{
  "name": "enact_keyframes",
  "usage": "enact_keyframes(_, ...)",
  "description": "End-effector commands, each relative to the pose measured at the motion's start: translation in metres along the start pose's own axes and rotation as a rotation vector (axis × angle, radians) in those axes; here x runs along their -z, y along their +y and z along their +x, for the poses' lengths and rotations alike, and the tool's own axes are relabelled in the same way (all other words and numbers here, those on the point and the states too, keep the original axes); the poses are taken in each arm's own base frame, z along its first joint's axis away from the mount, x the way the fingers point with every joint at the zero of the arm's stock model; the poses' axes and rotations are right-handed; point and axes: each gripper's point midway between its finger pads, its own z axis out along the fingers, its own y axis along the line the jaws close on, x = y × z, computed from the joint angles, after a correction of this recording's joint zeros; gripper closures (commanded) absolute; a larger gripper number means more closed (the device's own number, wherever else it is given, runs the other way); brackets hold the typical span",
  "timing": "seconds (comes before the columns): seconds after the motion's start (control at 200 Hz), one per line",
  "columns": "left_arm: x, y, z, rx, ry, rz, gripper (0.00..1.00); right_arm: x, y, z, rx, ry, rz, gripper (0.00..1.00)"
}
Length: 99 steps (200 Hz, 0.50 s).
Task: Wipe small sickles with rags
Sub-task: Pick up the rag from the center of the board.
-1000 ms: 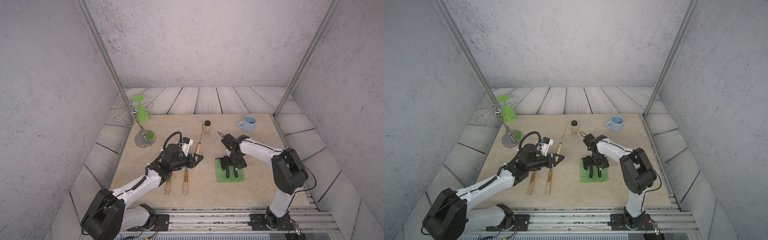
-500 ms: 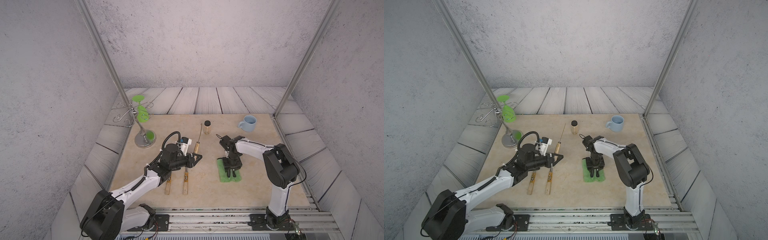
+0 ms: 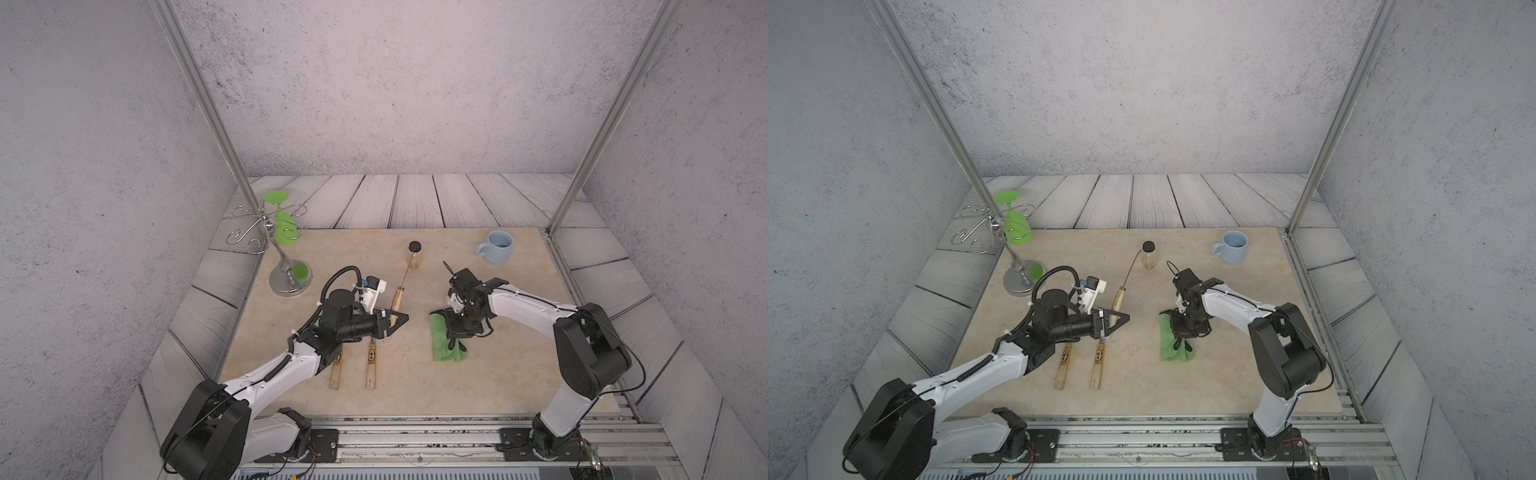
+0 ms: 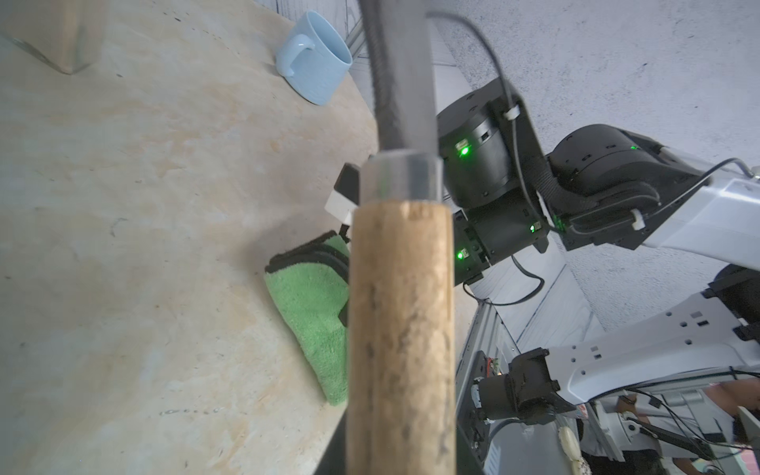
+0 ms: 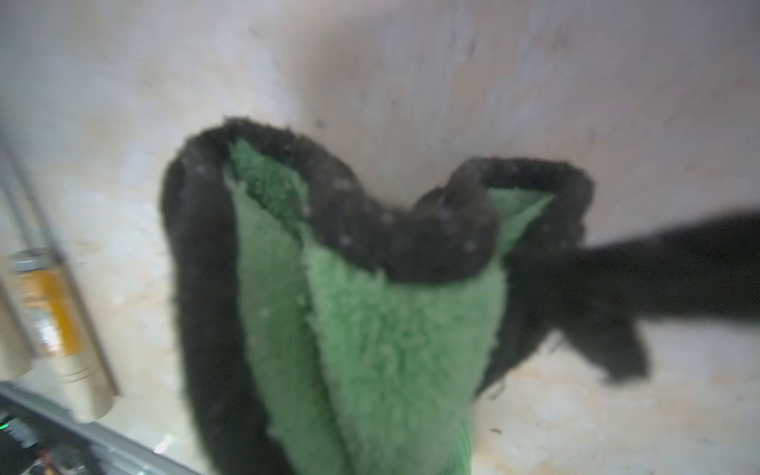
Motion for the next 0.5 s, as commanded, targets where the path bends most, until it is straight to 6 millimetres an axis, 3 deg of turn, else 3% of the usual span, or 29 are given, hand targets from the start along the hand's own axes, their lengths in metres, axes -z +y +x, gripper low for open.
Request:
enact_keyframes(0.0,0.004,-0.020,-0.002,-0.009,-0.010,0.099,1.00,0.047,0.016,-0.019,0.032,-0.151,-0.097,0.84)
enact_keyframes(0.24,0.002,-0.040,0.007,-0.026,-0.001,0.115,1.00,0.097,0.008,-0.053,-0.045,-0.313,-0.080,0.84)
enact_keyframes(0.49,-0.015,-0.049,0.025,-0.078,0.054,0.081,1.00,0.118,-0.001,-0.101,-0.093,-0.385,0.015,0.85)
